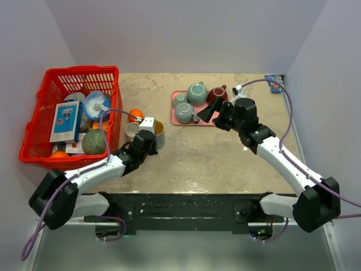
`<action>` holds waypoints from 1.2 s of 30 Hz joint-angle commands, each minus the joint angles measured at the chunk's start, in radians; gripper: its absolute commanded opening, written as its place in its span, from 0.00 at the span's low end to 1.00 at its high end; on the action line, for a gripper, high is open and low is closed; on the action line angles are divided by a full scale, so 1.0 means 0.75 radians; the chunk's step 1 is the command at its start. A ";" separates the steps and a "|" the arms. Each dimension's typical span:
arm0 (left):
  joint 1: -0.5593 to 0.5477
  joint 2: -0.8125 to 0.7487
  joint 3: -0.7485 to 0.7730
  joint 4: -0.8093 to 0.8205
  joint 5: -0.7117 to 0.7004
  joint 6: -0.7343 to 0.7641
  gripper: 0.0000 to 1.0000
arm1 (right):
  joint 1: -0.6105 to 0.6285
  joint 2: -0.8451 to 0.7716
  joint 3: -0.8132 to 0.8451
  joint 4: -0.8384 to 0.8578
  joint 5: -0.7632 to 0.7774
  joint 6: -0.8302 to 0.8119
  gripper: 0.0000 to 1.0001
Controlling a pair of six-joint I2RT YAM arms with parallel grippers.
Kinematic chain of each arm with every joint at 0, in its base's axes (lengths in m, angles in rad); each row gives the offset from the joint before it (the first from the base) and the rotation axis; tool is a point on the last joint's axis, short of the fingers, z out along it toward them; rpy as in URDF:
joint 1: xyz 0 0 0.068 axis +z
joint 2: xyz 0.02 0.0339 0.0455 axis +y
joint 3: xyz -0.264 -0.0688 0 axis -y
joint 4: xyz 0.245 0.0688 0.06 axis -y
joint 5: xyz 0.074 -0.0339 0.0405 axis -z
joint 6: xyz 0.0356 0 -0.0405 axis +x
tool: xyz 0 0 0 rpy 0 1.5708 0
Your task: Turn the mug right side up
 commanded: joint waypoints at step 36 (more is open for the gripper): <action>-0.015 -0.375 0.437 -0.119 -0.198 0.046 0.99 | -0.006 0.453 0.437 -0.144 -0.075 -0.975 0.92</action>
